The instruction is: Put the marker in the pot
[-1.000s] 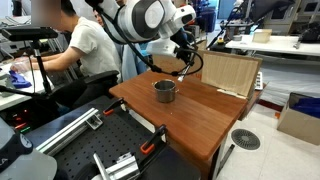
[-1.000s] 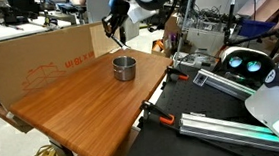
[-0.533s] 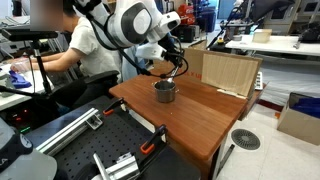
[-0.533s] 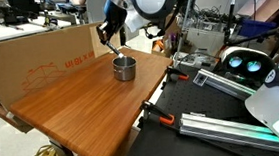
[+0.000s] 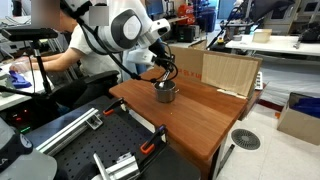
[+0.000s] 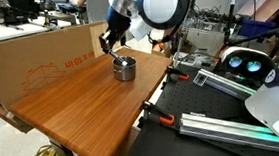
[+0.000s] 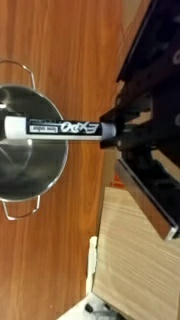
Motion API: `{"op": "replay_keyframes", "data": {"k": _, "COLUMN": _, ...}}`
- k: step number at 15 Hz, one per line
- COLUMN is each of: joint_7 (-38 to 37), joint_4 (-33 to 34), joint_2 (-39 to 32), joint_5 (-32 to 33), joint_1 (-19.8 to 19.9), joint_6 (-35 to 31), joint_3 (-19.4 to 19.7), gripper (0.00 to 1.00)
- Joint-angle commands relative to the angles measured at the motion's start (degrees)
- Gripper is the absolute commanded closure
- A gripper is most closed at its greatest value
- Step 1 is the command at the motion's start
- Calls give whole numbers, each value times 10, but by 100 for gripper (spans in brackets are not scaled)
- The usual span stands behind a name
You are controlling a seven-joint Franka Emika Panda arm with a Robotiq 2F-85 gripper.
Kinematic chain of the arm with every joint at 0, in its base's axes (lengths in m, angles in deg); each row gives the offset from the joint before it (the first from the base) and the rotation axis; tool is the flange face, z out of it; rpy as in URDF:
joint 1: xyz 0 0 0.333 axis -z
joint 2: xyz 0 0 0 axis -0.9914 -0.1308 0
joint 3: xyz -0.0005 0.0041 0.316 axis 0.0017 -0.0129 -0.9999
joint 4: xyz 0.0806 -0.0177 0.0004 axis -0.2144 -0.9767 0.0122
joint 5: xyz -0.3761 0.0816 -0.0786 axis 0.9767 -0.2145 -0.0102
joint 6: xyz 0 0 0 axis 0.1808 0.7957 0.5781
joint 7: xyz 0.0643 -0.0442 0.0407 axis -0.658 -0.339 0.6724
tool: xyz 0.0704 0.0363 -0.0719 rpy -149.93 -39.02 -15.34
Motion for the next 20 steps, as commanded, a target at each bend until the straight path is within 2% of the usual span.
{"op": "replay_keyframes", "data": {"k": 1, "joint_7": -4, "joint_4": -1, "joint_2": -10, "joint_5": -5, "joint_1": -3, "joint_6": -6, "joint_3": -1, "gripper": 95}}
{"op": "replay_keyframes", "data": {"k": 5, "joint_7": -7, "joint_4": 1, "joint_2": -17, "joint_5": -4, "joint_1": 7, "joint_6": 1, "joint_3": -9, "gripper": 95}}
{"op": "replay_keyframes", "data": {"k": 6, "joint_7": -5, "joint_4": -7, "joint_2": -15, "joint_5": -7, "joint_1": -4, "joint_6": 1, "joint_3": 3, "gripper": 95}}
{"op": "replay_keyframes", "data": {"k": 7, "joint_7": -5, "joint_4": -8, "joint_2": -16, "joint_5": -8, "joint_1": -5, "joint_6": 2, "joint_3": 5, "gripper": 88}}
{"op": "replay_keyframes", "data": {"k": 8, "joint_7": -5, "joint_4": -12, "joint_2": -14, "joint_5": -7, "joint_1": -3, "joint_6": 5, "joint_3": 4, "gripper": 55}}
{"op": "replay_keyframes", "data": {"k": 9, "joint_7": -8, "joint_4": -4, "joint_2": -19, "joint_5": -5, "joint_1": 7, "joint_6": 10, "joint_3": -5, "gripper": 53}}
{"op": "replay_keyframes", "data": {"k": 11, "joint_7": -10, "joint_4": -3, "joint_2": -16, "joint_5": -2, "joint_1": 17, "joint_6": 17, "joint_3": -12, "gripper": 41}}
{"op": "replay_keyframes", "data": {"k": 16, "joint_7": -13, "joint_4": 0, "joint_2": -11, "joint_5": -3, "joint_1": 24, "joint_6": 32, "joint_3": -19, "gripper": 3}}
{"op": "replay_keyframes", "data": {"k": 17, "joint_7": -15, "joint_4": -1, "joint_2": 0, "joint_5": -1, "joint_1": 32, "joint_6": 54, "joint_3": -27, "gripper": 0}}
{"op": "replay_keyframes", "data": {"k": 20, "joint_7": -26, "joint_4": 5, "joint_2": 17, "joint_5": -10, "joint_1": 13, "joint_6": 112, "joint_3": -7, "gripper": 0}}
